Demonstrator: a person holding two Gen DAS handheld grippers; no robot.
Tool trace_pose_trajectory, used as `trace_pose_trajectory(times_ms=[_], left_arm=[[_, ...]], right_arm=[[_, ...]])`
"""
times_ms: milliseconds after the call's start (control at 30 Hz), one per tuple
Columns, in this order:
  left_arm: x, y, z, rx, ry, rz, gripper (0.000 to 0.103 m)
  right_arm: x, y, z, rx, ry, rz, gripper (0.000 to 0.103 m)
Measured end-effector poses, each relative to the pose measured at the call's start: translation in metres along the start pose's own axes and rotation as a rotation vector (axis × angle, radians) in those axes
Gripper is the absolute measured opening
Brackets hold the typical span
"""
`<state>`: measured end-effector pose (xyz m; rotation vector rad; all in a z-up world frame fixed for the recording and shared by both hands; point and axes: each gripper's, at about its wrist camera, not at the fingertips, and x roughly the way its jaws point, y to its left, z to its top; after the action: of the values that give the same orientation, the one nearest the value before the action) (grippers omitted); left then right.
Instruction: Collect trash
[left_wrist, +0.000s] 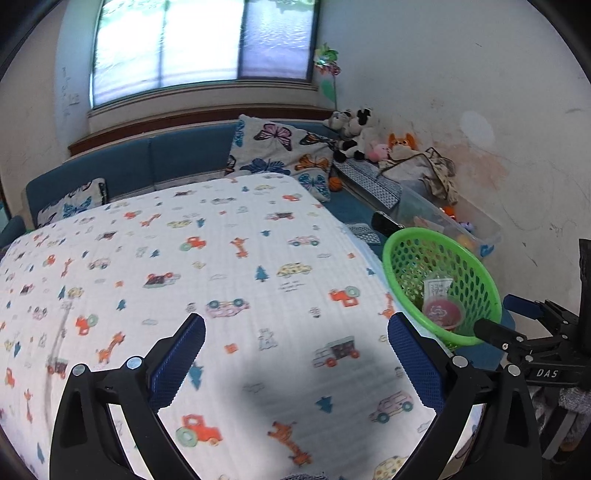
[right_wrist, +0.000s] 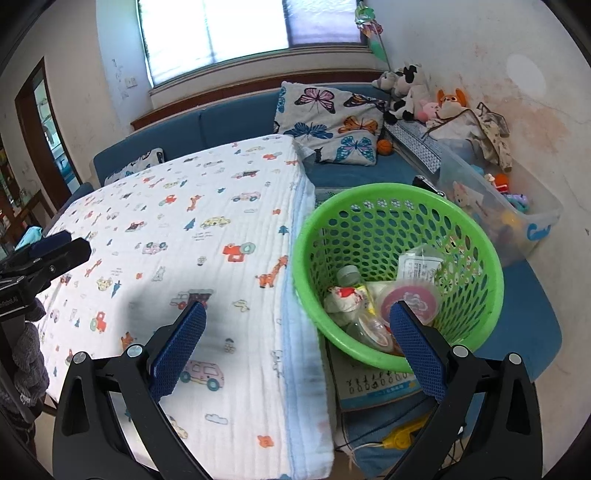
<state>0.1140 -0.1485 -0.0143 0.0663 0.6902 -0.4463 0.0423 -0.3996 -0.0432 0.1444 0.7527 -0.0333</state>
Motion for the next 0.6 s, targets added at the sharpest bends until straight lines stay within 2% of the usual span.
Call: trace_pose_trajectory(times_ms=[267, 600], left_arm=[[-0.017, 0.021, -0.014, -0.027, -0.011, 0.048, 0.096], [-0.044, 0.037, -0.027, -0.006, -0.054, 0.153, 0.096]], right_arm=[[-0.004, 0.019, -0.005, -0.016, -0.008, 0.004, 0.099], [-0.015, 0.048, -0.008, -0.059, -0.051, 0.01, 0.099]])
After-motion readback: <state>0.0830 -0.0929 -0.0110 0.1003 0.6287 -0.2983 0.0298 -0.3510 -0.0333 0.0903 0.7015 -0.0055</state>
